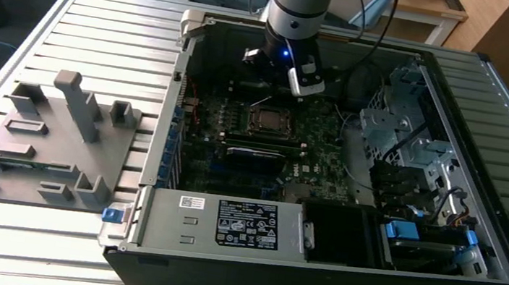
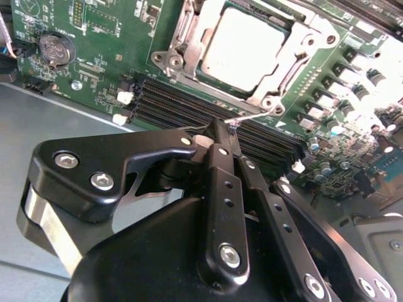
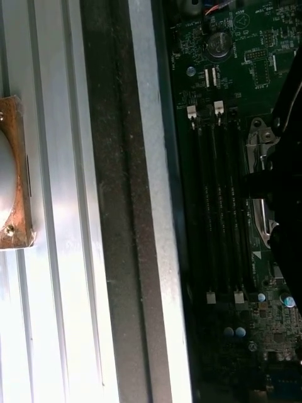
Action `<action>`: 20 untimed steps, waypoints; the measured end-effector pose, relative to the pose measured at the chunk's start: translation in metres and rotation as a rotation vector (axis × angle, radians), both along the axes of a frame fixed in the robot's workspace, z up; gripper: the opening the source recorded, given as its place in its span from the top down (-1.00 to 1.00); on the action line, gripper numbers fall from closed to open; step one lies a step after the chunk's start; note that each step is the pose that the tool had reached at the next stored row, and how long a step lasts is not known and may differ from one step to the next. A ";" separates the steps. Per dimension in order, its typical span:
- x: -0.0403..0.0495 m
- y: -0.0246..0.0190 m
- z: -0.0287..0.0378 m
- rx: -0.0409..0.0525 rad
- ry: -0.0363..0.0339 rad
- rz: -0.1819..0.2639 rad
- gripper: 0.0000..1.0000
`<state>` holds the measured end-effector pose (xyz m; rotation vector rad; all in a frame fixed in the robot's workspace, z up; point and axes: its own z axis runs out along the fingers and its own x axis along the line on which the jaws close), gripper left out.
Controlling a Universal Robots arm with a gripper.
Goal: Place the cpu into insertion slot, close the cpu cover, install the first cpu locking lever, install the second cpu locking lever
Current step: 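Install the first cpu locking lever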
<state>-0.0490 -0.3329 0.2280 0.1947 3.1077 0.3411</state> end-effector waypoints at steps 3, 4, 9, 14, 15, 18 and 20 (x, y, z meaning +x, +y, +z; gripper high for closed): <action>0.0009 0.0002 0.0000 0.0000 0.0000 0.000 0.80; 0.0011 0.0002 -0.0001 0.0000 0.0000 0.000 0.80; 0.0011 0.0003 -0.0005 0.0002 -0.0001 0.000 0.80; 0.0011 0.0003 -0.0026 0.0001 -0.0001 0.000 0.80; 0.0011 0.0003 -0.0030 0.0001 -0.0001 0.000 0.80; 0.0011 0.0002 -0.0046 0.0012 0.0000 0.000 0.80; 0.0011 0.0002 -0.0055 0.0038 0.0001 0.000 0.80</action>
